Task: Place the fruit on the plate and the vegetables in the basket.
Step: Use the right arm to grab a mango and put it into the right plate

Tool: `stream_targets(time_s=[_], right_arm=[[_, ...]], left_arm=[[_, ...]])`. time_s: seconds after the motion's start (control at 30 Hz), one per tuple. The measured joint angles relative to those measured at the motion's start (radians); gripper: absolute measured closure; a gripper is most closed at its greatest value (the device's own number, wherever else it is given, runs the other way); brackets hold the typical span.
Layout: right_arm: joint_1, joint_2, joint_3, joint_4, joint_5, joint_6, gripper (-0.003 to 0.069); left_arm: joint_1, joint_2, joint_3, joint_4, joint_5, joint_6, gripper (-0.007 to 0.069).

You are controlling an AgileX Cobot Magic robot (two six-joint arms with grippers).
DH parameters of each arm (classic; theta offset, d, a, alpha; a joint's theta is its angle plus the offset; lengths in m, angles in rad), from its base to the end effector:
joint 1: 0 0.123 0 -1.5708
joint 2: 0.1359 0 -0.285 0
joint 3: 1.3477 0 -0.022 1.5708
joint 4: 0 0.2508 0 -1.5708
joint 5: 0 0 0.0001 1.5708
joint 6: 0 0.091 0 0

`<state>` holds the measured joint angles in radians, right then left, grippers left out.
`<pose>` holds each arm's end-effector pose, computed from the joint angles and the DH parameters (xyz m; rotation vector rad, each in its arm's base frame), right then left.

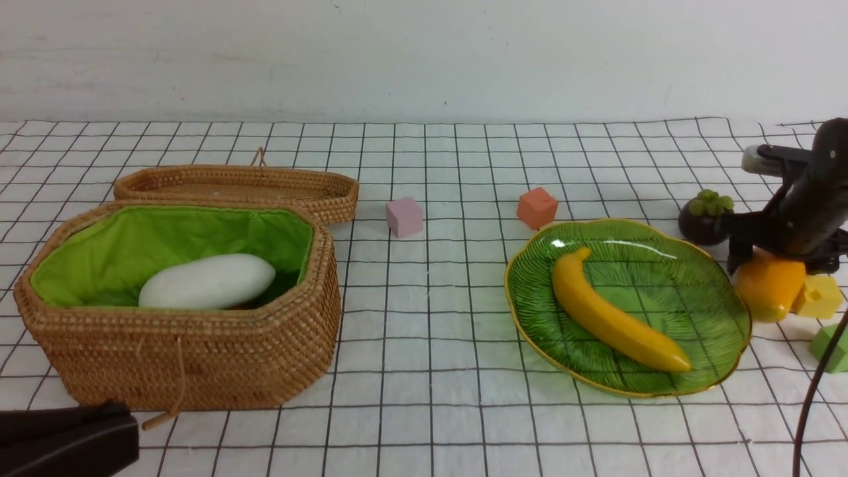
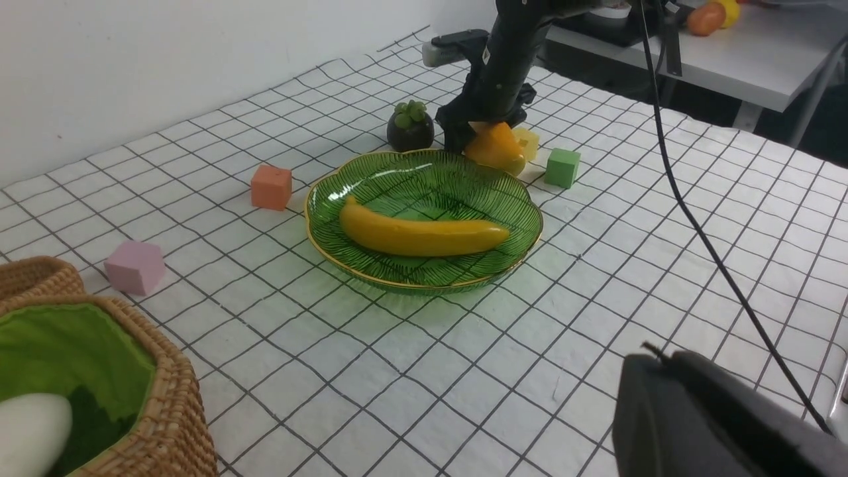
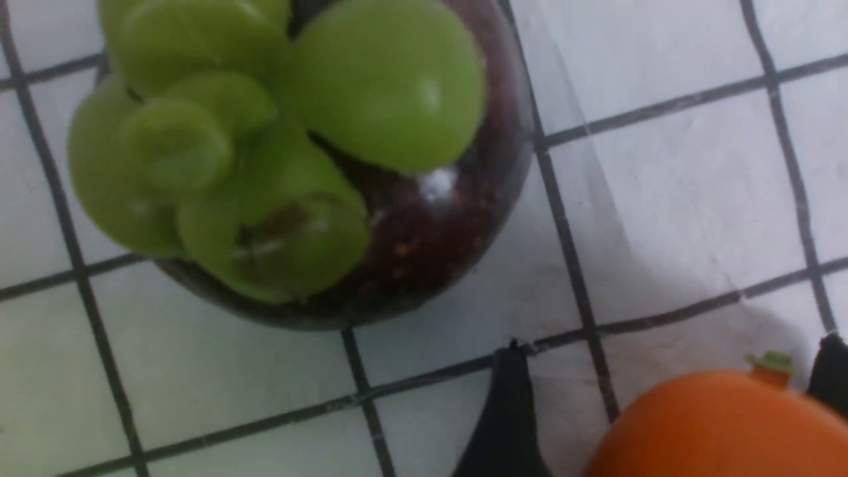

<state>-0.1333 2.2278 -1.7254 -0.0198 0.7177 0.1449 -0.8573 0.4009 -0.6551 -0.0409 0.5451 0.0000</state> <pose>0.4755 -0.0650 0.1595 0.3588 2.6797 -0.0186 0.0464 -0.0566 0.3550 0.7428 1.6642 -0.6582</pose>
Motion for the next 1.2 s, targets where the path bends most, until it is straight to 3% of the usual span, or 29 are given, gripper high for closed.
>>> stream_targets(time_s=[0.33, 0.47, 0.57, 0.7, 0.83, 1.0, 1.17, 1.2], right_arm=[[0.000, -0.136, 0.001, 0.038, 0.093, -0.048, 0.0129], [0.023, -0.239, 0.006, 0.165, 0.161, -0.161, 0.0129], [0.104, -0.254, 0.029, 0.325, 0.181, -0.376, 0.0129], [0.181, -0.196, 0.046, 0.377, 0.187, -0.498, 0.0129], [0.209, -0.143, 0.051, 0.373, 0.172, -0.523, 0.0124], [0.209, -0.152, 0.053, 0.347, 0.143, -0.515, -0.0011], [0.205, -0.217, 0.049, 0.293, 0.135, -0.452, 0.0001], [0.194, -0.237, 0.037, 0.266, 0.127, -0.384, 0.0017]], left_arm=[[0.000, 0.000, 0.000, 0.006, 0.000, 0.000, 0.0631], [0.000, 0.000, 0.000, 0.033, 0.000, 0.000, 0.0631], [0.000, 0.000, 0.000, 0.048, 0.008, 0.000, 0.0631], [0.000, 0.000, 0.000, 0.052, 0.036, 0.000, 0.0629], [0.000, 0.000, 0.000, 0.052, 0.041, 0.000, 0.0628], [0.000, 0.000, 0.000, 0.052, 0.048, 0.000, 0.0627], [0.000, 0.000, 0.000, 0.052, 0.057, 0.000, 0.0624], [0.000, 0.000, 0.000, 0.052, 0.057, 0.000, 0.0624]])
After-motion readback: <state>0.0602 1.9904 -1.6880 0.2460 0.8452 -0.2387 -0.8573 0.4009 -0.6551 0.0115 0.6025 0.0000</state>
